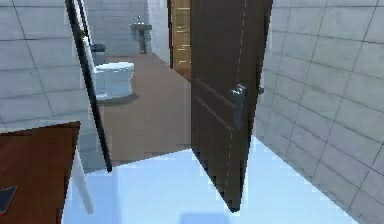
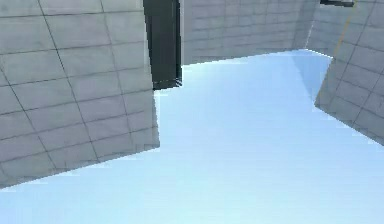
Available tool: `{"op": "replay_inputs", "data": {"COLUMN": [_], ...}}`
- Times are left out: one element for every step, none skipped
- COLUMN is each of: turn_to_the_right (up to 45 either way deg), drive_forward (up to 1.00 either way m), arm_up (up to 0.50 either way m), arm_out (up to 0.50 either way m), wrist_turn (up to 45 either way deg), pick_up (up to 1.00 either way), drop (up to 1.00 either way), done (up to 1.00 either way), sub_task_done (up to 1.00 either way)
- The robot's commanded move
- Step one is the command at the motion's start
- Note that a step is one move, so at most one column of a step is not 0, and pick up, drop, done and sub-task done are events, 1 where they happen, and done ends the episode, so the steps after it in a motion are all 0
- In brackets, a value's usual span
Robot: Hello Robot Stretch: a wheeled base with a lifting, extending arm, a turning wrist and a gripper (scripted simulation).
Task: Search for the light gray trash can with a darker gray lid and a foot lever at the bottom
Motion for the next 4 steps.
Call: {"op": "replay_inputs", "data": {"turn_to_the_right": [0.0, -21.0, 0.0, 0.0], "drive_forward": [0.80, 0.00, 1.00, 0.20], "arm_up": [0.00, 0.00, 0.00, 0.00], "arm_out": [0.00, 0.00, 0.00, 0.00], "wrist_turn": [0.0, 0.0, 0.0, 0.0], "pick_up": [0.00, 0.00, 0.00, 0.00], "drop": [0.00, 0.00, 0.00, 0.00], "done": [0.00, 0.00, 0.00, 0.00], "sub_task_done": [0.00, 0.00, 0.00, 0.00]}}
